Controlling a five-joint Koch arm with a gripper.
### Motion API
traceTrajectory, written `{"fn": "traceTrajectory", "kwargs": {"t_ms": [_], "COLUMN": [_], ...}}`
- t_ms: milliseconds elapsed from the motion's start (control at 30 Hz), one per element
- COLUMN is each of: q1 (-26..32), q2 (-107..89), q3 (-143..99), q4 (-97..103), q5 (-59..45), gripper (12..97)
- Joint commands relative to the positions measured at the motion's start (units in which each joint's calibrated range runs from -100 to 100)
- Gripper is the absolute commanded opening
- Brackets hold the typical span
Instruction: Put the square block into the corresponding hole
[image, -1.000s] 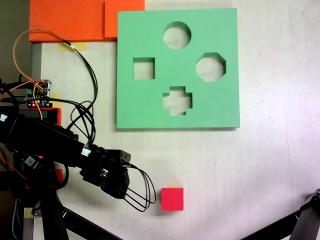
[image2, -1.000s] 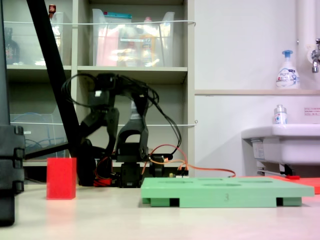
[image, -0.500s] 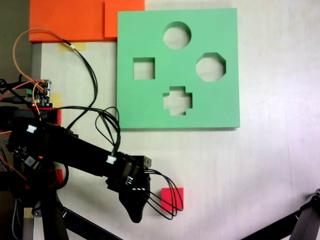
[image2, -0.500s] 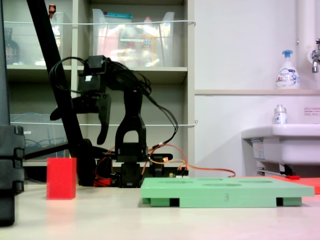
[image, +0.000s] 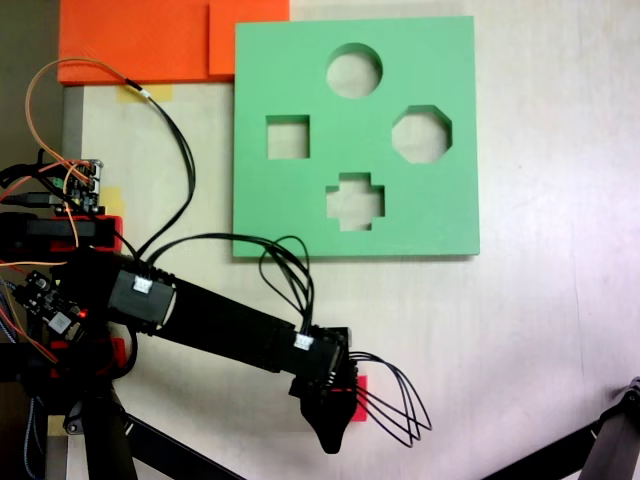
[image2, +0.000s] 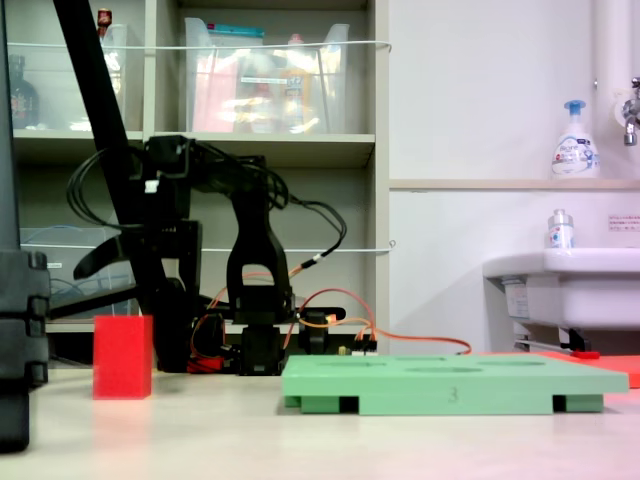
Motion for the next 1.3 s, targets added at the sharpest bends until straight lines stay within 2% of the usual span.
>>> {"fn": "traceTrajectory", "kwargs": {"t_ms": [0,667,733,1000,1167,1267], "q1": [0.6,-0.1,-0.2,-0.9,-0.9,-1.1], "q2": [1.5,16.9,17.2,16.3,16.5,16.3], "q3": [3.8,3.9,3.9,3.5,3.2,3.2], "q4": [-4.5,0.4,0.4,-0.1,-1.3,-3.0], "q5": [-0.1,-0.1,-0.2,-0.4,-0.3,-0.2], "gripper": [89.4,88.1,77.0,47.3,41.5,33.4]}}
